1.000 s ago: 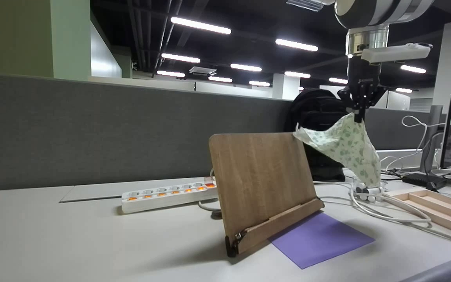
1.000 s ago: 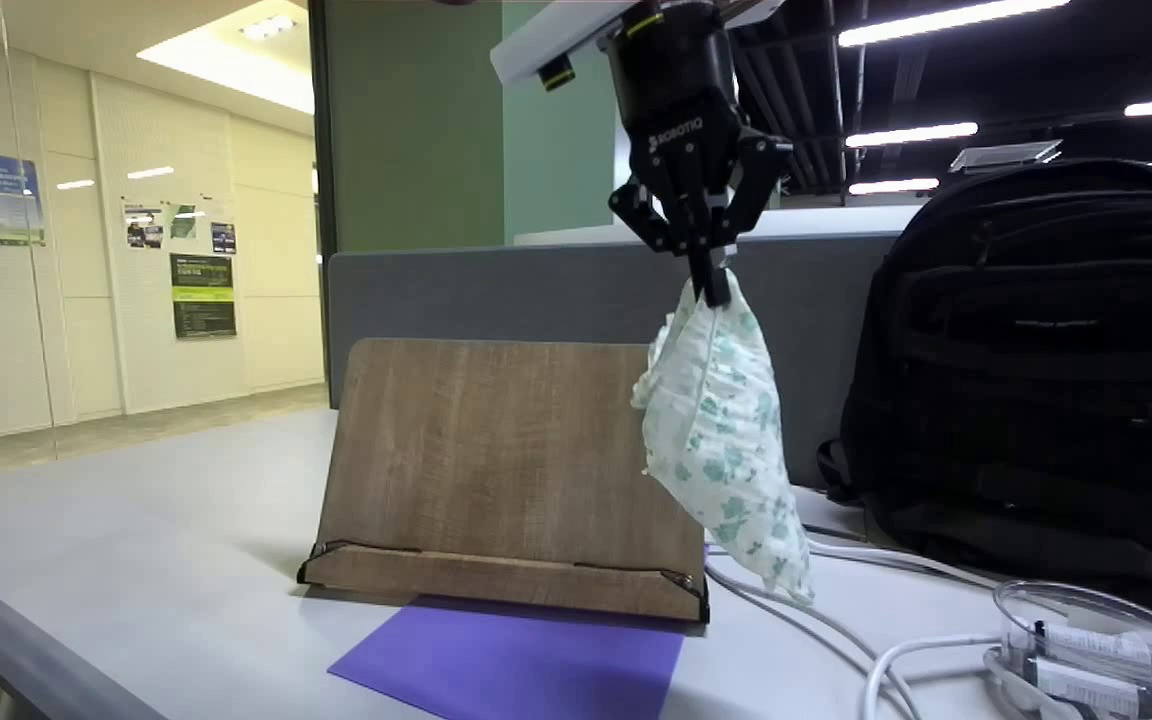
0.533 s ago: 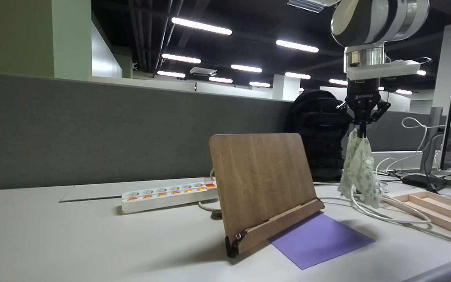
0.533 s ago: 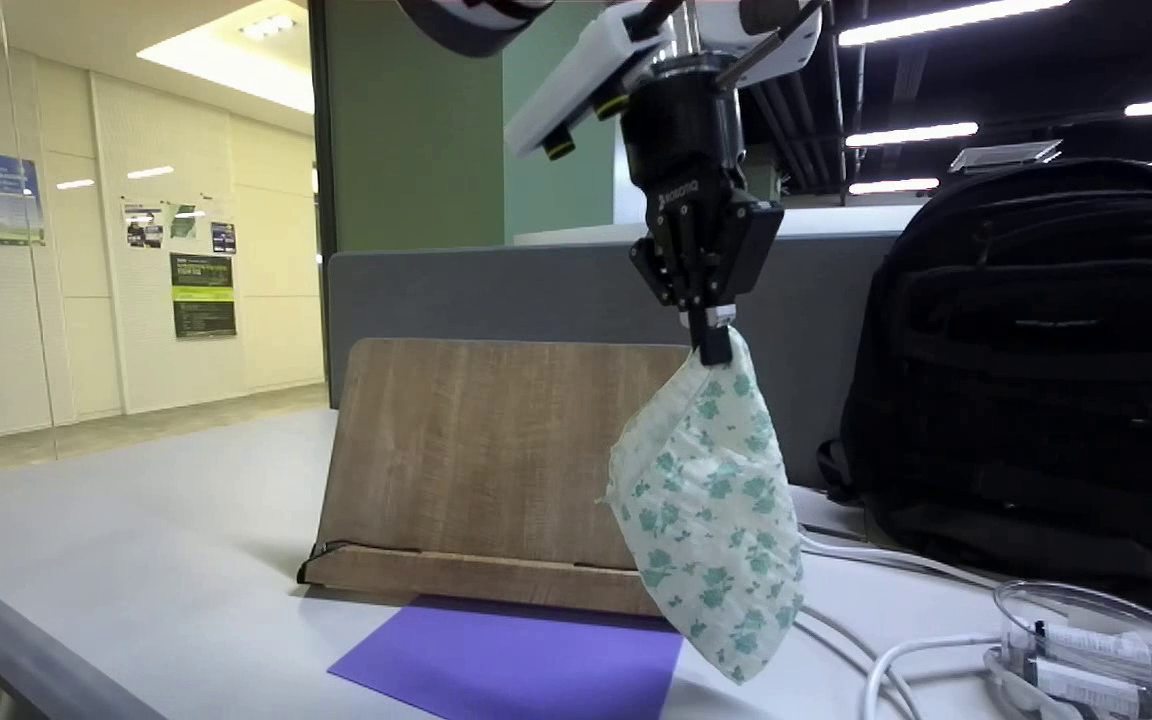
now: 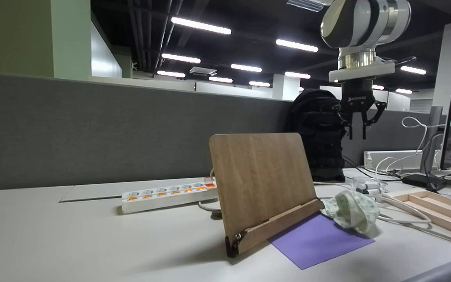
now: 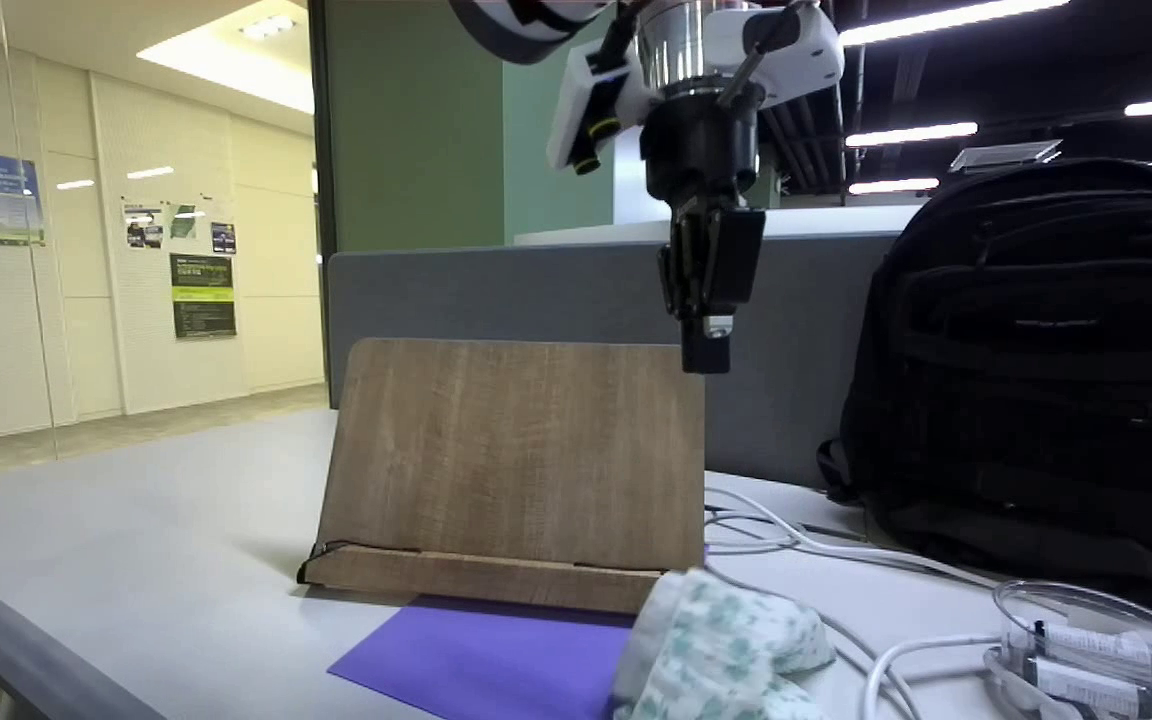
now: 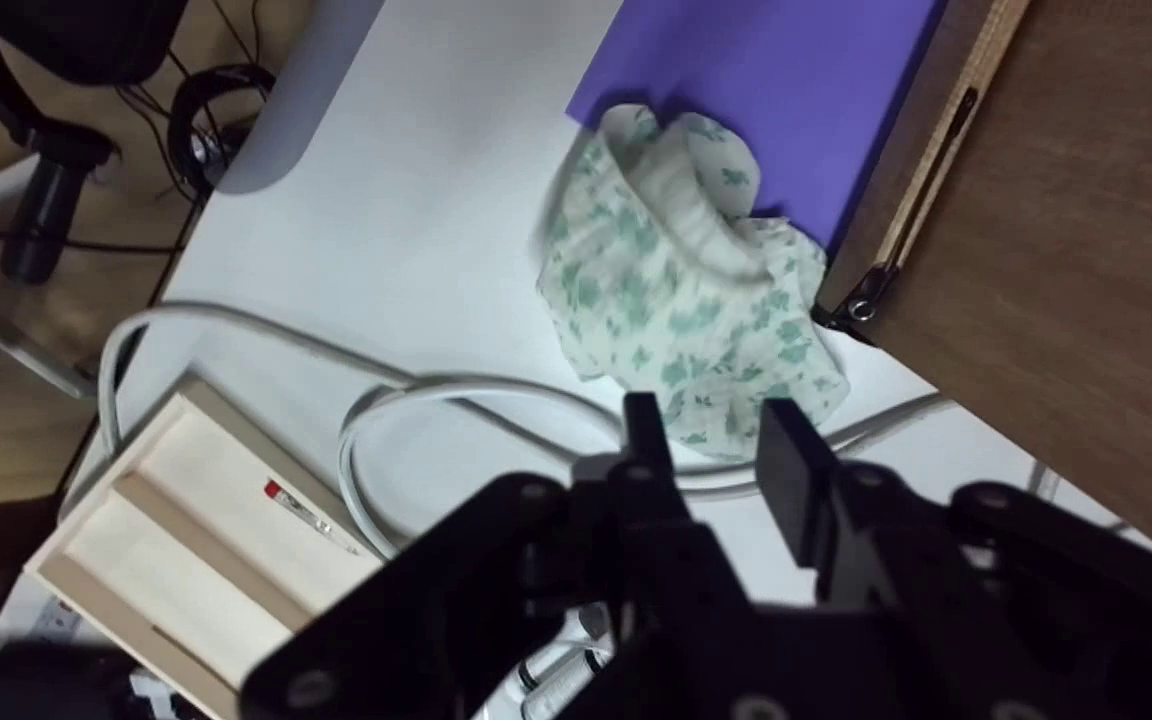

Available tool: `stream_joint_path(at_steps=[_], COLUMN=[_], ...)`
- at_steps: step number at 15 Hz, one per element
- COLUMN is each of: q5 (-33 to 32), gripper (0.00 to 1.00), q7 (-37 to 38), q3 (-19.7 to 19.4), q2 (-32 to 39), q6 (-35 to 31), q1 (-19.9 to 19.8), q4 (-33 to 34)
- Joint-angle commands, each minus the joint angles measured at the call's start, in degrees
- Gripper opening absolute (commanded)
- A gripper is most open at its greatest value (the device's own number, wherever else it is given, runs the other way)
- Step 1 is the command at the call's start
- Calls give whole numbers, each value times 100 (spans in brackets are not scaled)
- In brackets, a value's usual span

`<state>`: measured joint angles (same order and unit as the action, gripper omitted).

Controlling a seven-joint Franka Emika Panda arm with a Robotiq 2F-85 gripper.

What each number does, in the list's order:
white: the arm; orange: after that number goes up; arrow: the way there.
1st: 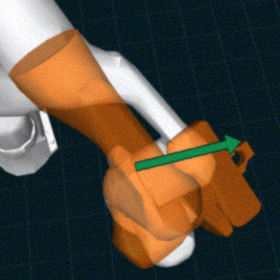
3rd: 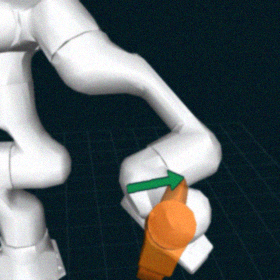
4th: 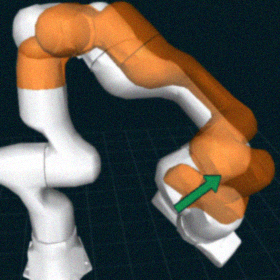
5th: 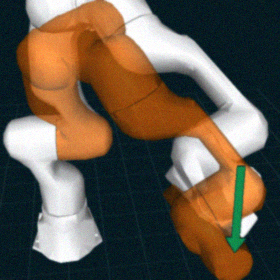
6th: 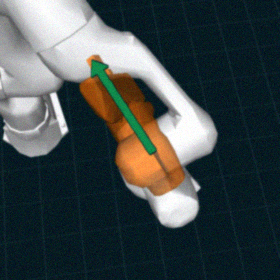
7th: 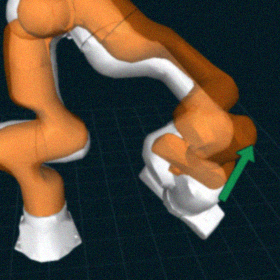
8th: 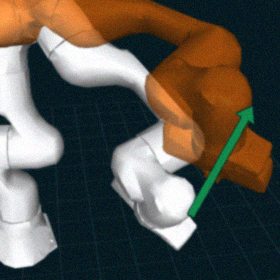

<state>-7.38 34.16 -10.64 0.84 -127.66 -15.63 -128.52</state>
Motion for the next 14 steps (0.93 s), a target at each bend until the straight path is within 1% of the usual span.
stream_joint_path(at_steps=[1,2,6,8,10,12,14], q5=[317,354,109,-63,-219,-265,-151], gripper=[61,69,97,100,100,100,100], q7=[543,494,147,136,111,6,-231], q3=[-47,-24,75,130,188,227,231], q2=[17,-46,-280,-370,-462,-546,-621], q6=[561,667,952,1014,1016,1000,960], q1=[180,223,416,507,568,601,613], q4=[211,177,7,-36,-92,-167,-289])
